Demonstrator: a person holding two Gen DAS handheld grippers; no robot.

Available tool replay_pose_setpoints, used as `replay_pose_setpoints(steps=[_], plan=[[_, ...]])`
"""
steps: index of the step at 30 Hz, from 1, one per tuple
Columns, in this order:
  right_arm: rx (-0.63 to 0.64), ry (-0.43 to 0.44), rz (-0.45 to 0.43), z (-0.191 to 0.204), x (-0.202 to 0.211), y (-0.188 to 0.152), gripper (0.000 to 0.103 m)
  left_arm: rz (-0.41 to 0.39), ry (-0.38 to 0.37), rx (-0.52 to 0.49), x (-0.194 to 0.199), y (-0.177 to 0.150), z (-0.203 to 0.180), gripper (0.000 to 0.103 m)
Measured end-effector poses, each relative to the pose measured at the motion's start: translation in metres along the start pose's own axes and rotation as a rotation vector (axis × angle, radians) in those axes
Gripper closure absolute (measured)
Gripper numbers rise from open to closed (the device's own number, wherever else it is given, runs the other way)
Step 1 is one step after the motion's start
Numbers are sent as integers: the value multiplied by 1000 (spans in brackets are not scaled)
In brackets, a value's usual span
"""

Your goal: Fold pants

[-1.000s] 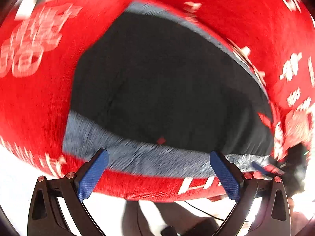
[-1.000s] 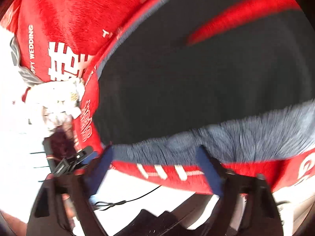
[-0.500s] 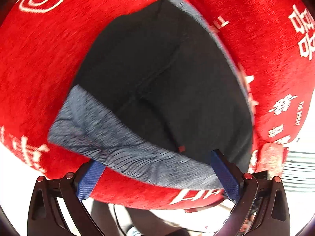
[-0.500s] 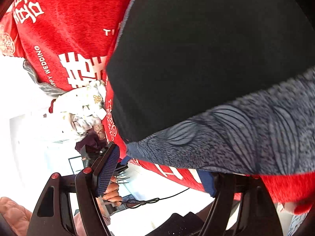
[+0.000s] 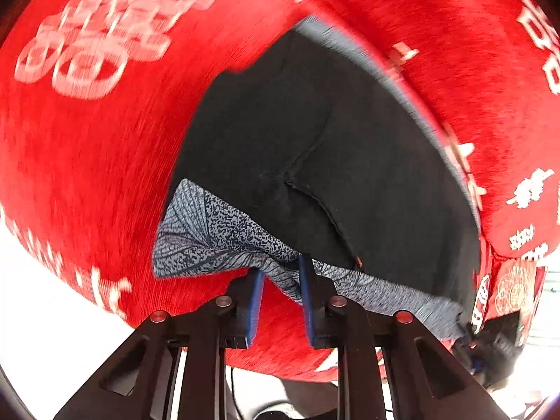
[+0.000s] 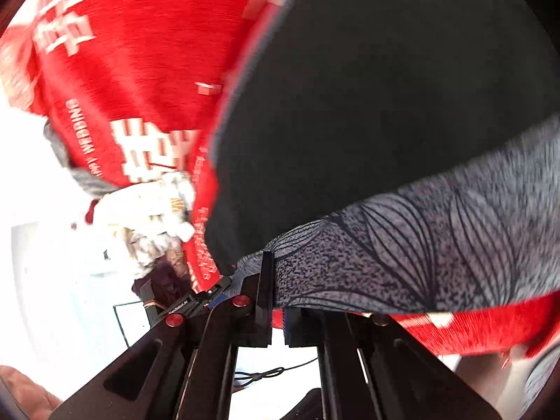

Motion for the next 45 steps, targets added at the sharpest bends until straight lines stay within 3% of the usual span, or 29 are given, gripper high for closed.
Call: replay_pose_setpoints(steps=[6,9,12,13,14,17,18,22,26,28,32,35,39,43,44,45], plan=[[129,-3,8,66,13,84,98,-154,-59,-60,38,68,-48,81],[159,-27,53,76,1,135,98,-269,5,-111,45,115,-75,78],[184,-102,73,76,-24,198,94,-323,93,-150,34,153,-96,46],[164,-133,75,71,-37,213,93,-337,148,-147,26,163,-102,28],[138,-161,75,62,-46,226,89,-348,192,-150,19,170,-106,26],[68,-222,91,38,-71,254,48,-298,256,-141,1,178,-109,26],[58,-203,91,38,-75,257,43,-283,262,-145,-2,174,-111,26],[133,-139,106,69,-49,235,37,-195,307,-288,-18,139,-147,26],[155,-162,45,55,31,188,37,-17,227,-501,-58,78,-216,26],[102,-210,-18,18,84,164,37,47,168,-577,-80,52,-248,26],[-123,-311,-152,-70,186,91,37,189,56,-699,-133,-1,-323,26],[-316,-334,-211,-134,233,29,37,272,21,-787,-167,-38,-374,26],[-410,-273,-205,-179,245,-17,37,348,31,-854,-195,-74,-413,26],[-423,-143,-127,-186,205,-29,38,398,68,-866,-213,-88,-422,26],[-427,-121,-116,-189,198,-29,49,409,72,-857,-215,-91,-423,26],[-434,-109,-113,-190,194,-29,69,420,75,-844,-218,-91,-425,26]])
Point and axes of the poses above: each gripper's, at about its wrist camera, not at the fingertips, and x roughly against the way its jaws point, z to its left, y to its top, the point moved 4 cm from there along -x, roughly the way its jaws point, and after that the axes turned 9 degrees about z, right-handed, at the moved point
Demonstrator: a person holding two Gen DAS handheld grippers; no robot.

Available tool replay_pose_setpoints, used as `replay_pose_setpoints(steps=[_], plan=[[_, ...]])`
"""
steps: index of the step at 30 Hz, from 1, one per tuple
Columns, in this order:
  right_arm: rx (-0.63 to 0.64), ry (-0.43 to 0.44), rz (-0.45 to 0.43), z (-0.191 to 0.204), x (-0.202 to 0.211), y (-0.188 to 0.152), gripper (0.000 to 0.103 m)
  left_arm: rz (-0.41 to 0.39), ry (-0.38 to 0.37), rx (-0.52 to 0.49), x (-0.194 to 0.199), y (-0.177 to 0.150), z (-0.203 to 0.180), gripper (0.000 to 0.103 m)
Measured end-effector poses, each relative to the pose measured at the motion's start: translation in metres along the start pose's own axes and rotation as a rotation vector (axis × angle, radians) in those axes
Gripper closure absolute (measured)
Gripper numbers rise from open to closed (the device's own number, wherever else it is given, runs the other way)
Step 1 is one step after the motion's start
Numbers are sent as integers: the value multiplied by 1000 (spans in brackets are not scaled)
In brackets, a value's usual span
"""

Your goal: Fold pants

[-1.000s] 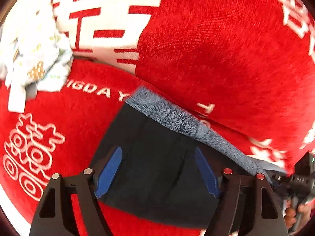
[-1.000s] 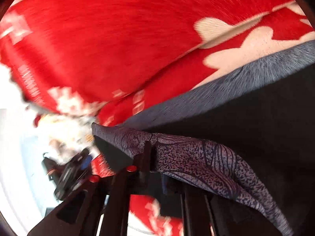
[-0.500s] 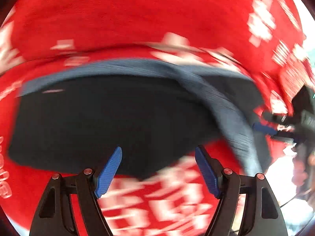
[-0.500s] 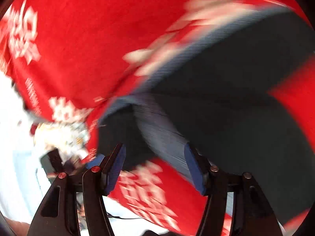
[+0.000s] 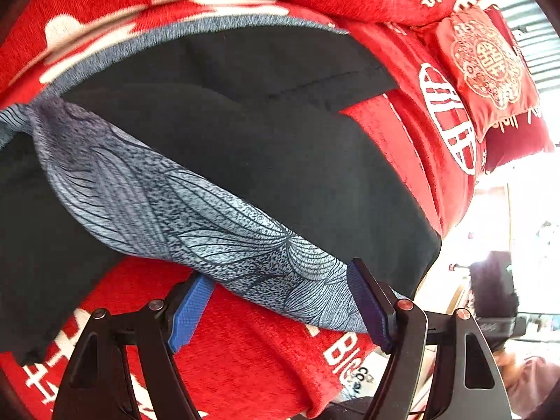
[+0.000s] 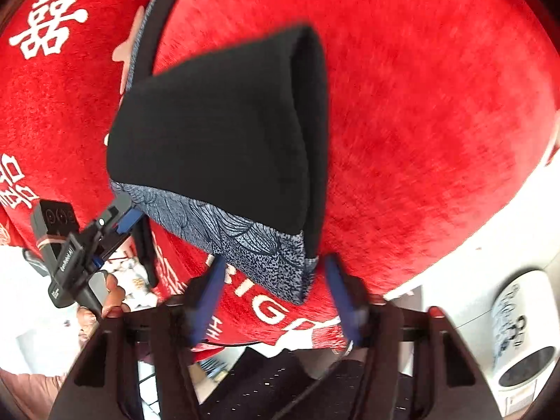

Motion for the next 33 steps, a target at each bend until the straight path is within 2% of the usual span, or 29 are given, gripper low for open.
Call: replay_pose_setpoints(steps=[1,2,5,7,10,14,16,17,20,22,24,26,29,31,32,33], plan=[[-1,12,3,2,-1,0,84,5,-3,10,0,3,-1,26],[10,59,-3,9,2,0,88,9,-12,18,3,4,0,26],[83,143,-70,45,32,13,88,-39,-40,37,23,22,-9,26],[156,170,-113,74,57,37,88,-79,-54,48,37,38,-12,26],[269,166,-160,122,85,82,88,-158,-54,55,56,75,-19,26],[370,100,-257,176,127,166,82,-302,14,66,94,127,-17,26],[391,26,-277,196,137,195,41,-383,32,95,120,150,-12,26],[405,-21,-285,200,144,205,9,-408,44,105,129,155,-7,26],[430,-101,-336,200,154,221,8,-421,91,145,135,160,6,26],[345,-114,-350,176,151,225,10,-381,121,185,124,149,24,26],[248,-111,-322,142,139,228,24,-317,163,224,105,132,40,26],[146,-91,-273,111,120,236,33,-257,193,264,84,113,54,26],[76,-10,-260,91,99,255,39,-199,225,318,59,89,71,26],[42,31,-247,89,89,268,78,-180,254,333,49,82,78,26],[37,12,-244,91,90,269,89,-164,292,324,43,78,82,26],[49,9,-247,96,94,269,90,-146,320,316,39,75,83,26]])
Point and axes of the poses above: each gripper's, at about its wrist camera, not at the fingertips, and x roughly against the way its jaws point, z to its left, y to its top, the point moved 4 cm from there along -x, roughly the way its jaws point, and after that the axes turned 9 degrees about z, right-handed, at the moved point
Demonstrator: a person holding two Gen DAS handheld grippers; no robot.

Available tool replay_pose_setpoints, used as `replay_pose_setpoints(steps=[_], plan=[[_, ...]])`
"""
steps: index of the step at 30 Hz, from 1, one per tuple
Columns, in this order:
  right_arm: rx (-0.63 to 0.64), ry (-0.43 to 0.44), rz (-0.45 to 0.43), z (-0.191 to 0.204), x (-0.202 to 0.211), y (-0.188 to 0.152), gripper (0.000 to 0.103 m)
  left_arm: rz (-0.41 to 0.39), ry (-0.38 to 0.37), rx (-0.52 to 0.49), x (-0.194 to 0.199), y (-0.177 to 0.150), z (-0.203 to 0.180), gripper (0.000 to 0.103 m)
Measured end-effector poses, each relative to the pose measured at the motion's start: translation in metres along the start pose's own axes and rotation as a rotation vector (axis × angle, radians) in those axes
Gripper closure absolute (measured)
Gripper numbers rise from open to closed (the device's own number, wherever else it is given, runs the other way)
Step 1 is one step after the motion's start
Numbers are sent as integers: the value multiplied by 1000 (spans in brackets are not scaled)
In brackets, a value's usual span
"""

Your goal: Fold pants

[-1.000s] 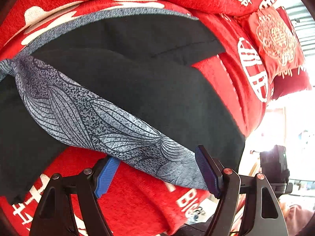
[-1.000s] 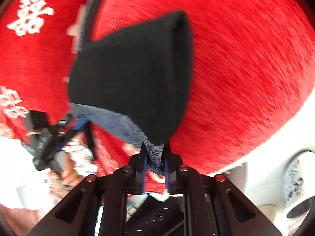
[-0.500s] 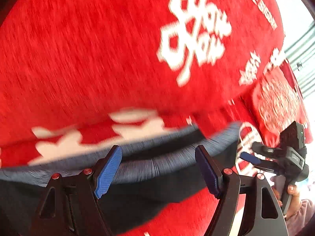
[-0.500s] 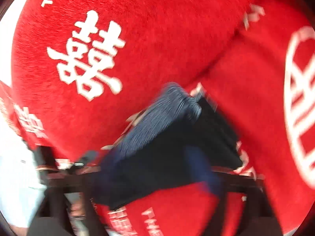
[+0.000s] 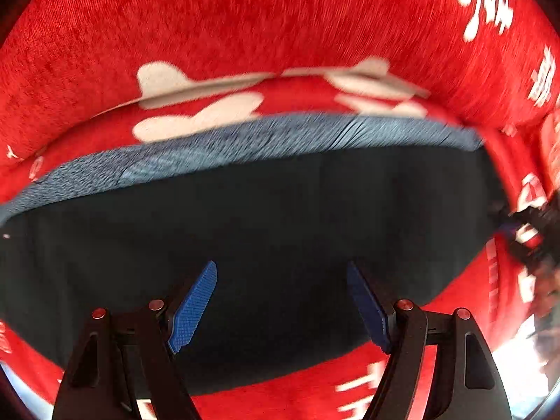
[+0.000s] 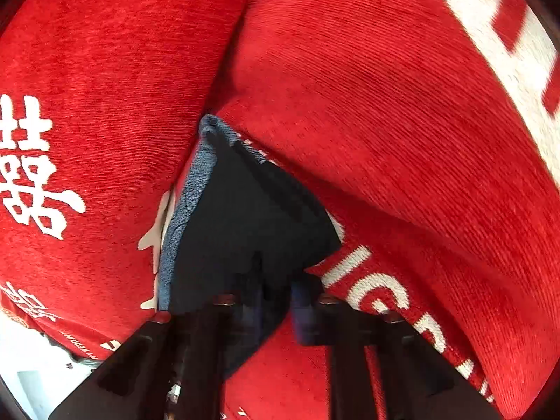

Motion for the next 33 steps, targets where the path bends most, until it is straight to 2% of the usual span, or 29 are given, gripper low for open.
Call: replay_pose_setpoints(steps=[3,4,5,6,8,10,13,18,21,25,27,30,33], plan=[[140,-64,-5,20,24,-8,90,34,-6,-11,-7,-13,6,26],[189,-133,18,19,23,-9,90,38,-8,-16,-8,-16,6,24],[217,-205,46,15,18,-8,84,29,0,-29,-9,-20,6,24],[218,-271,84,9,10,-5,74,27,11,-37,-9,-21,6,24],[169,-308,73,4,12,0,54,45,18,-34,-6,-23,5,24],[156,-325,4,10,31,0,54,47,-1,-12,2,-26,12,24],[204,-359,-37,26,48,-16,54,36,14,20,15,-37,34,24],[316,-343,8,63,39,-71,54,31,35,98,33,-59,91,24],[412,-326,91,100,-5,-103,54,18,35,127,41,-73,124,24],[617,-329,213,165,-73,-156,54,-10,41,160,49,-89,181,24],[719,-332,273,202,-108,-187,54,-21,43,174,50,-97,220,24],[830,-289,358,262,-167,-231,53,-32,49,197,52,-106,270,24],[951,-252,460,330,-242,-278,52,-88,85,241,63,-117,340,24]])
Point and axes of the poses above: each gripper's, at about its wrist camera, not at the fingertips, and x roughly against the way its jaws point, z to its left, y to its top, the point moved 4 cm from there along -x, roughly the way its jaws point, and after that the axes turned 9 degrees about z, right-handed, at the moved point
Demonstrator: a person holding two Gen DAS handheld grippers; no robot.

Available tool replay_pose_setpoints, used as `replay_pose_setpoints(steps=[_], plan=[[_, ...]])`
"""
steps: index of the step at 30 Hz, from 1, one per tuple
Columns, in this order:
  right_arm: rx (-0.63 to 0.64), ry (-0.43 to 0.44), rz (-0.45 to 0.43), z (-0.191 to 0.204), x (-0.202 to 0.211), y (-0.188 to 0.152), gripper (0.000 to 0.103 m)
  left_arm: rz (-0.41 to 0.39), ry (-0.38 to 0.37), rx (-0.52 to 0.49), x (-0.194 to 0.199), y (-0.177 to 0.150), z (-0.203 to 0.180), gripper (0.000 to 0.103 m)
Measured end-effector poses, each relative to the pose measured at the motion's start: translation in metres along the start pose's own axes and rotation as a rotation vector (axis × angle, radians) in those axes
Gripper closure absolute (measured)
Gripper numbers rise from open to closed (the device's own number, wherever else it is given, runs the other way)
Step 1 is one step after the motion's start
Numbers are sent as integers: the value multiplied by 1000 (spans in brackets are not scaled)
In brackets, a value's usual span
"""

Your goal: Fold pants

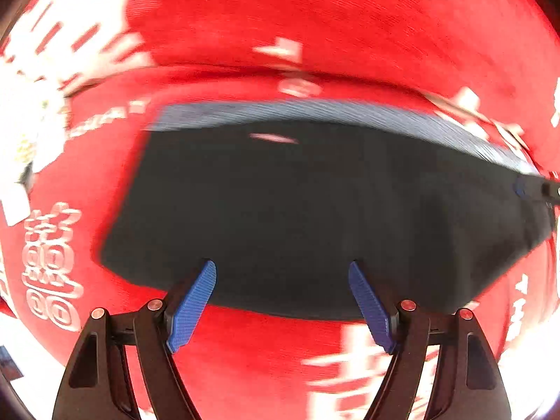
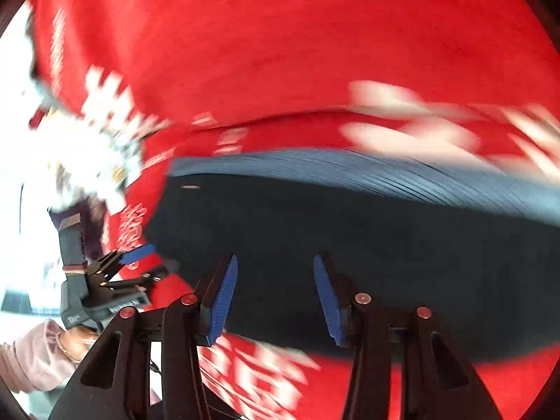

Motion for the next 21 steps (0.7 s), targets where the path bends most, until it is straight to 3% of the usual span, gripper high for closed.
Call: replay_pose_setpoints(steps=[5,8,12,15,19,20,21], plan=[[263,-20,165,123,-113,97,50,-53,23,83,-11,14,91,24],[381,-92,208,163,-161,127,50,-48,-46,102,-31,22,124,24],[473,-142,245,191,-205,157,48,-40,-203,57,-48,24,128,24],[508,-184,289,191,-226,170,47,-38,-316,13,-54,22,128,24],[515,-220,375,187,-249,175,47,-50,-353,-17,-61,21,127,24],[514,-224,394,186,-252,174,48,-52,-360,-16,-64,22,127,26],[514,-223,407,186,-254,173,69,-56,-373,-18,-65,21,126,39]])
Point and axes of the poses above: each gripper's, at about its wrist camera, not at the fingertips, and x roughly against the way its jaws point, z to its left, y to its top, the point moved 4 cm from there along -x, roughly the way its jaws point, and after that the axes turned 9 degrees about z, right-handed, at the moved point
